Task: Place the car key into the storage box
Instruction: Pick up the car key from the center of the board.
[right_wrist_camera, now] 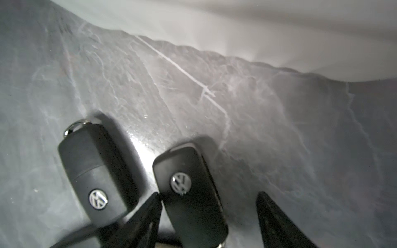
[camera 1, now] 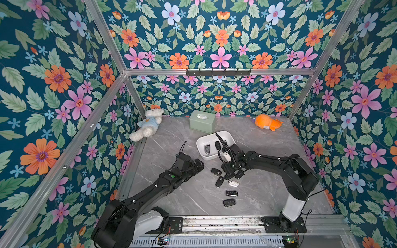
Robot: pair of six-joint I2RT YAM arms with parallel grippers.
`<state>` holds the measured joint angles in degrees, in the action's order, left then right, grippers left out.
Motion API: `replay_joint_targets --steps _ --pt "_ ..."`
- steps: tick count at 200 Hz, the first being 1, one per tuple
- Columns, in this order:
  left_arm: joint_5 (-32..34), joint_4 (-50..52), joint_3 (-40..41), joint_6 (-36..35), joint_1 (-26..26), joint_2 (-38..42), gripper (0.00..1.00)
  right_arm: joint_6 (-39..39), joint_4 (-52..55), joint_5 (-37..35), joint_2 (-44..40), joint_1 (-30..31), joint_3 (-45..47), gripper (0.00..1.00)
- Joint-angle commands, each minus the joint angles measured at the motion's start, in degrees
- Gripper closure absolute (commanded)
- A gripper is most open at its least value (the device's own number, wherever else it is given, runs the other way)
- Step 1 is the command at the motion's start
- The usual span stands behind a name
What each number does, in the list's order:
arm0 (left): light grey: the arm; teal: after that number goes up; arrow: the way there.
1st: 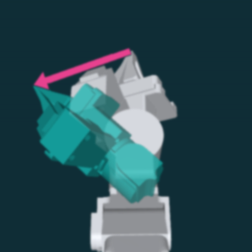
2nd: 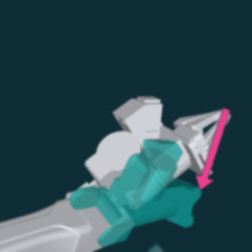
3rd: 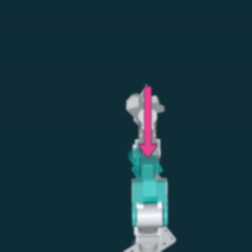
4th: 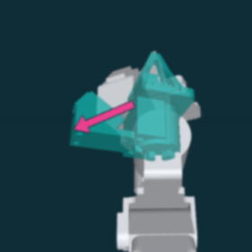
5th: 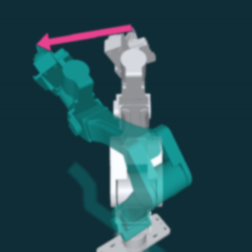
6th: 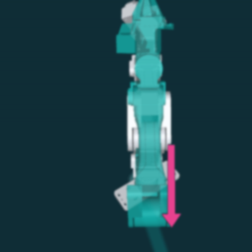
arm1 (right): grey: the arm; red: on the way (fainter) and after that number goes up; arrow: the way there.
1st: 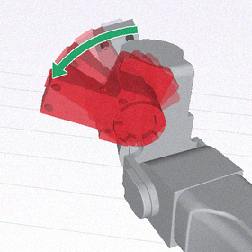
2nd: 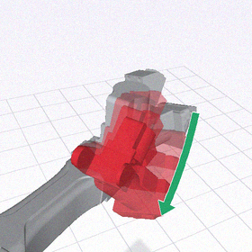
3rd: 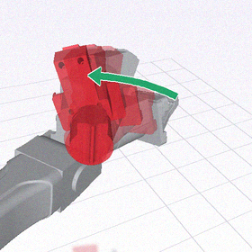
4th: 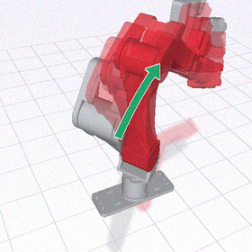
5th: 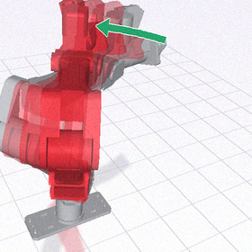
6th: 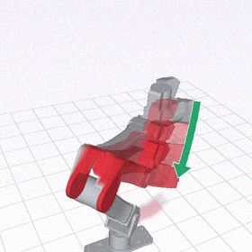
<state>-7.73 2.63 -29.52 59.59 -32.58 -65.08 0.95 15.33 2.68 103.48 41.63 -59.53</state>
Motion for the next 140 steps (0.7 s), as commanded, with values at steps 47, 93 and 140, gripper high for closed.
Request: replay_joint_targets --steps 47,93,140 --pt "0.37 -0.36 0.07 0.0 0.05 0.54 0.01 1.15 1.02 -3.75 2.44 1.16 -1.77 0.36" --pt "1.56 0.09 0.42 0.17 0.07 1.26 0.01 1.06 1.8 -6.16 3.39 1.62 -2.26 0.57" --pt "2.25 0.27 0.77 0.0 1.19 2.28 0.01 0.48 1.07 -7.35 1.22 1.65 -1.54 0.67"
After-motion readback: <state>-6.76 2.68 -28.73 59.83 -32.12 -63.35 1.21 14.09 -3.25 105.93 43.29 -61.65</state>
